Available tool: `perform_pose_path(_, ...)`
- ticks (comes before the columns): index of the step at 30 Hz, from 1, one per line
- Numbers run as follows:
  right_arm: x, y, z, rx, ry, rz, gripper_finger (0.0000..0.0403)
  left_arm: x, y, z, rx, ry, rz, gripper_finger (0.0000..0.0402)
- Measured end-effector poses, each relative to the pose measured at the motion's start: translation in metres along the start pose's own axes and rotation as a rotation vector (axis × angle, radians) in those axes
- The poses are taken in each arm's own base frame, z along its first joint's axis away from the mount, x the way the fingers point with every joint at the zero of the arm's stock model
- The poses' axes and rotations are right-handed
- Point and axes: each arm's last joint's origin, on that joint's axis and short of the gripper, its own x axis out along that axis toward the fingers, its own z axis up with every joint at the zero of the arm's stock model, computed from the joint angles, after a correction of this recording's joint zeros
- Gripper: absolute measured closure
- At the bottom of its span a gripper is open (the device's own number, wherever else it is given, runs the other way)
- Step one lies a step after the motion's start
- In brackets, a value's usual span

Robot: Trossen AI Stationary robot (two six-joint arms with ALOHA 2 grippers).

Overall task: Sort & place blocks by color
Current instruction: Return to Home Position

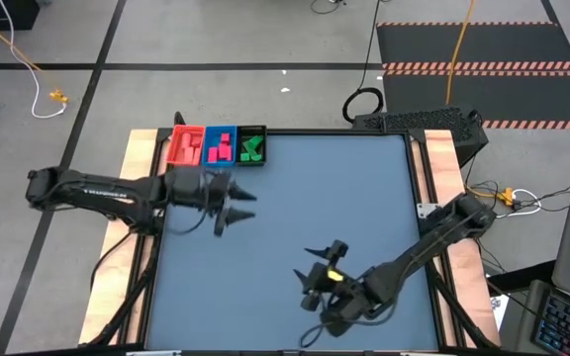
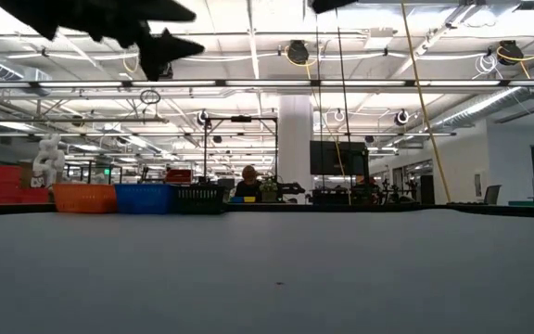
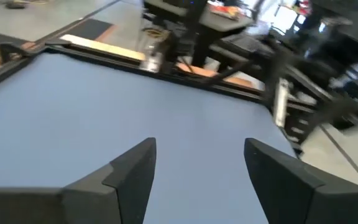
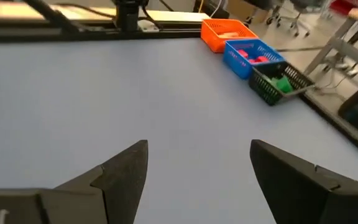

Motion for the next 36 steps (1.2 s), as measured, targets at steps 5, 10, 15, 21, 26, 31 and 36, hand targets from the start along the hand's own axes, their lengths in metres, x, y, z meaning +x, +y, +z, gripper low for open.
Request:
perform_pose_path(5,-0.002,-0.025,-0.015,0.077,0.01,0.071,0.0142,-0.002,-0.036,-0.008,0.042,-0.003,-0.018,0.016)
perform_pose_path(10,0.007,-0.055,-0.022,0.076,0.042,0.186,0.0176,-0.002,-0.057,-0.016,0.07,0.001,0.008,0.016)
perform_pose_path(15,0.01,-0.08,-0.034,0.066,-0.014,0.265,0.0206,-0.002,-0.062,-0.018,0.089,-0.014,0.053,0.016)
perform_pose_path(21,0.008,-0.105,-0.057,0.086,-0.118,0.287,0.0222,0.004,-0.066,-0.018,0.088,-0.056,0.086,0.016)
perform_pose_path(26,0.008,-0.119,-0.075,0.124,-0.16,0.298,0.0222,0.018,-0.07,-0.024,0.128,-0.071,0.075,0.016)
perform_pose_path(31,0.008,-0.128,-0.067,0.178,-0.197,0.347,0.0223,0.028,-0.066,-0.022,0.123,-0.118,0.092,0.016)
perform_pose_path(36,0.009,-0.129,-0.065,0.131,-0.202,0.4,0.0223,0.028,-0.061,-0.025,0.085,-0.087,0.114,0.016)
